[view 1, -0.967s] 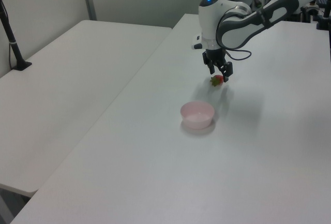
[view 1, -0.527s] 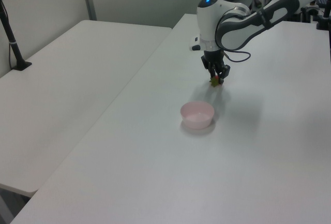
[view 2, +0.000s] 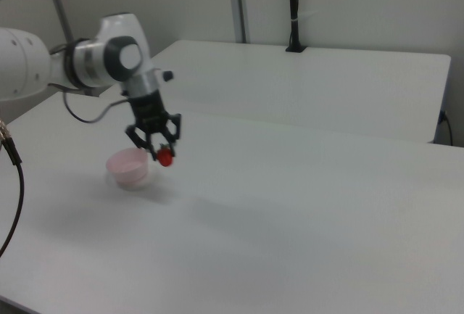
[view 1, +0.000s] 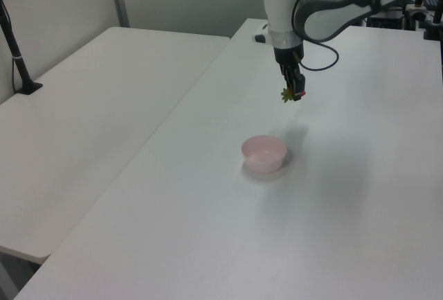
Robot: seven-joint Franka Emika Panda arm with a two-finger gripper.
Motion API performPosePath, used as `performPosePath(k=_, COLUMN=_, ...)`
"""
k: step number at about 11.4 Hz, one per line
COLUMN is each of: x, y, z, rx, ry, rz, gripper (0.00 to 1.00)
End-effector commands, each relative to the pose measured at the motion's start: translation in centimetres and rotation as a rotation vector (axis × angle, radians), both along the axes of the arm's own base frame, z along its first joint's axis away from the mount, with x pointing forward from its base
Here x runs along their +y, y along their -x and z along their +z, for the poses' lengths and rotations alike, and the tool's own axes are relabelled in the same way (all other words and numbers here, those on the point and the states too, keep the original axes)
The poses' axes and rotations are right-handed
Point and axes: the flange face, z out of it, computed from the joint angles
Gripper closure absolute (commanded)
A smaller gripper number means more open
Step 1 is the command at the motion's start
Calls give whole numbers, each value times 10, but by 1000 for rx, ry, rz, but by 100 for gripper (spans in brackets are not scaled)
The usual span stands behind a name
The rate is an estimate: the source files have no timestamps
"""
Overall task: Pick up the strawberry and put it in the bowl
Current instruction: 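Carry the held strawberry over the pink bowl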
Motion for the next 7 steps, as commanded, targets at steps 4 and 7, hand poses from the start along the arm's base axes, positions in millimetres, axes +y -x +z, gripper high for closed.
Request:
performPosePath(k=4, x=117, y=18, z=-6, rx=-81, ry=-117, rz=-409, gripper=76)
performPosePath(k=7, x=130, y=2, z=-23, rx=-150, ry=-222, rz=-477, gripper=76)
